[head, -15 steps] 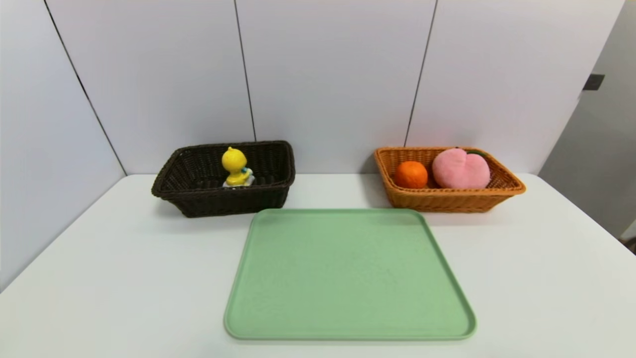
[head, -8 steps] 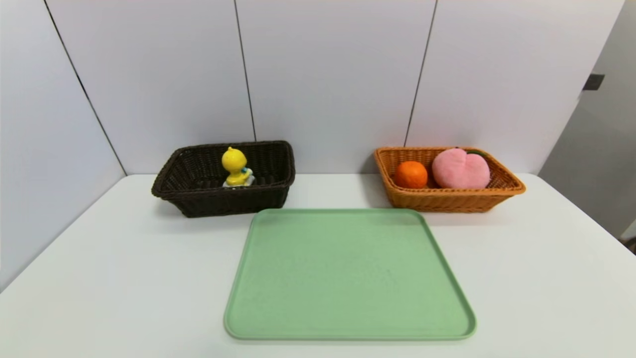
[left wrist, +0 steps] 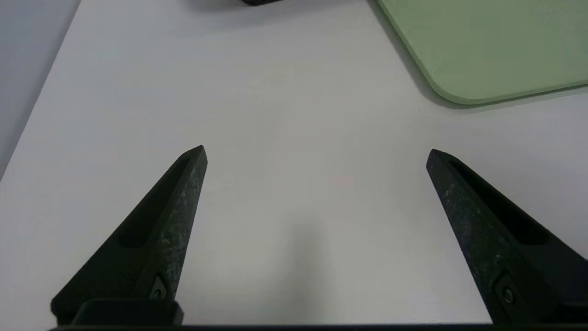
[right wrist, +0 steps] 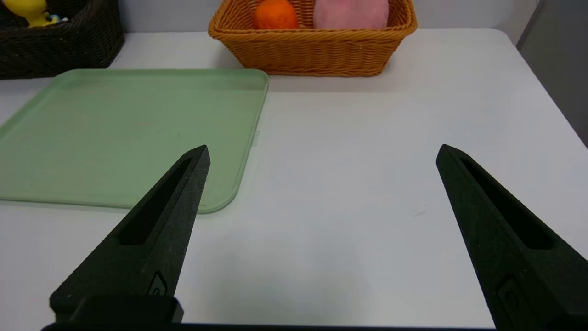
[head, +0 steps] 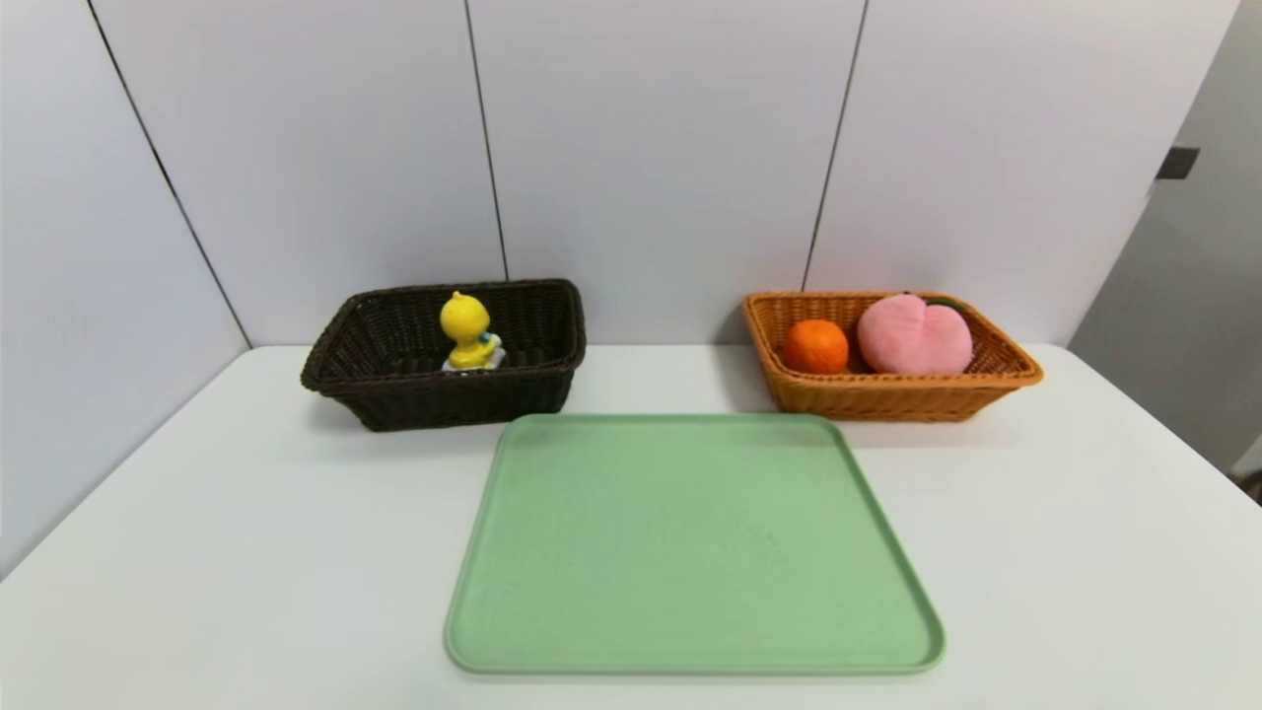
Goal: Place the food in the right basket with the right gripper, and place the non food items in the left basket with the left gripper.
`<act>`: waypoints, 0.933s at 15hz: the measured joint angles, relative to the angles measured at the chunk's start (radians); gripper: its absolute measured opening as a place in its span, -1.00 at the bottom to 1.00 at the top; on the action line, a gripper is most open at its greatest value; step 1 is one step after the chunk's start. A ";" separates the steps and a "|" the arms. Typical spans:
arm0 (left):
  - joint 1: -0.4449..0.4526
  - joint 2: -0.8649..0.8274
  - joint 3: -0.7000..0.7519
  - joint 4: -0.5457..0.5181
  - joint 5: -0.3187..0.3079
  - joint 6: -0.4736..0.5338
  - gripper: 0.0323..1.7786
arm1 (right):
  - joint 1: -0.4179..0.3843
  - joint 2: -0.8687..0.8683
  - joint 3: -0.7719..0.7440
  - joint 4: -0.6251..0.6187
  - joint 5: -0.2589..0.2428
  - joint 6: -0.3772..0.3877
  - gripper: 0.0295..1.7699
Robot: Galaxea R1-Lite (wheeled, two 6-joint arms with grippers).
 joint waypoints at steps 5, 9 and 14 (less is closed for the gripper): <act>-0.001 -0.063 0.198 -0.219 -0.006 0.023 0.90 | 0.002 -0.145 0.209 -0.123 0.000 -0.023 0.92; -0.005 -0.148 0.221 -0.221 -0.009 0.026 0.90 | 0.001 -0.314 0.304 -0.074 -0.049 -0.034 0.92; -0.009 -0.194 0.225 -0.222 0.011 0.007 0.90 | 0.001 -0.372 0.354 -0.088 -0.113 -0.018 0.92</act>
